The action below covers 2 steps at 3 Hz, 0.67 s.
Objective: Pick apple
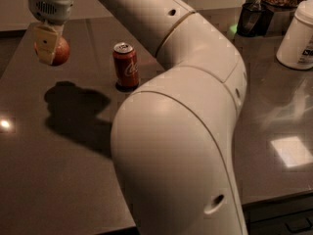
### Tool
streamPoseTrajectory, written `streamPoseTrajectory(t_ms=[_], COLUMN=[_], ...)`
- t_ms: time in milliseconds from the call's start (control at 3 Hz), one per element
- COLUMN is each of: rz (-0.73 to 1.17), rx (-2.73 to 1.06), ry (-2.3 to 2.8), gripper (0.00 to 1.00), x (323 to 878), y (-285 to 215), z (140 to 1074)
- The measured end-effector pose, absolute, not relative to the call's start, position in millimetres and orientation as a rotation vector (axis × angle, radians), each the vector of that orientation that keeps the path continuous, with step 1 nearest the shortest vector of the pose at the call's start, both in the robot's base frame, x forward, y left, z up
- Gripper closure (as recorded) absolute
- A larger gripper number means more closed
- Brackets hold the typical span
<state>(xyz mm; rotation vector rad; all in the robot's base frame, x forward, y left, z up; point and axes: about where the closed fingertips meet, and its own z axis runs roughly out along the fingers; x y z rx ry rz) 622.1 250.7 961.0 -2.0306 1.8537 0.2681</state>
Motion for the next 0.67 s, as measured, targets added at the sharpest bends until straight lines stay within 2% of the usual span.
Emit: streamPoseTrajectory(t_ms=[667], rz=[0.293], rx=[-2.062], ry=[1.772], gripper=[1.0], x=[606.6], y=[251.8], z=[979.8])
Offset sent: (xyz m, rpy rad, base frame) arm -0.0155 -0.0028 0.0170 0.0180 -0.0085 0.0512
